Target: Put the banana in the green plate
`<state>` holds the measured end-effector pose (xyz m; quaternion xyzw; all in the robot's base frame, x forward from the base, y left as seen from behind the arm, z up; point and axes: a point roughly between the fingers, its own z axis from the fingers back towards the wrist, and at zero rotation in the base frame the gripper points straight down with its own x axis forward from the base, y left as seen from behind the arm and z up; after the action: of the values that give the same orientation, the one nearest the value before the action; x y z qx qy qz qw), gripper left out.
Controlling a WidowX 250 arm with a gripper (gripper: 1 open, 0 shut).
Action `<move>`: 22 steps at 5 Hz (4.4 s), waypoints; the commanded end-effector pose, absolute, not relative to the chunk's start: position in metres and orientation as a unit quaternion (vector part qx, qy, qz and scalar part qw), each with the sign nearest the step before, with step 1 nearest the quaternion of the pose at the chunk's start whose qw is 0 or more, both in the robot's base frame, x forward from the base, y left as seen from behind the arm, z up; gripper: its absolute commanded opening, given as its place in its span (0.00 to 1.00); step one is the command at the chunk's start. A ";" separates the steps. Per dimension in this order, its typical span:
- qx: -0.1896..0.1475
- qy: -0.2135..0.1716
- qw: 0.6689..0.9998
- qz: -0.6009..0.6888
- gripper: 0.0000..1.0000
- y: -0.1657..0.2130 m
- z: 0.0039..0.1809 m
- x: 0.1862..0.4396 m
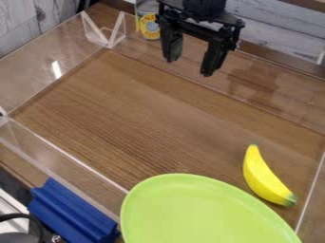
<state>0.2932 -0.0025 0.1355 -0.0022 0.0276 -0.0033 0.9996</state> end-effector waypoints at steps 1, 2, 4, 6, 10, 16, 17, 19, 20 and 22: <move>-0.005 0.035 0.999 0.019 1.00 -0.015 0.129 0.286; -0.012 0.033 0.998 0.059 1.00 -0.040 0.128 0.271; -0.027 0.011 0.987 0.161 1.00 -0.096 0.124 0.254; -0.045 -0.004 0.978 0.203 1.00 -0.117 0.105 0.256; -0.062 -0.023 0.969 0.238 1.00 -0.132 0.045 0.259; -0.048 -0.013 0.981 0.186 1.00 -0.144 0.049 0.261; -0.049 -0.012 0.983 0.178 1.00 -0.146 0.051 0.261; -0.051 -0.010 0.985 0.166 1.00 -0.148 0.055 0.258; -0.052 -0.011 0.985 0.163 1.00 -0.148 0.055 0.257; -0.052 -0.011 0.985 0.164 1.00 -0.150 0.046 0.261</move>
<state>0.2527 -0.1441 0.0332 -0.0364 0.0100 0.1688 0.9849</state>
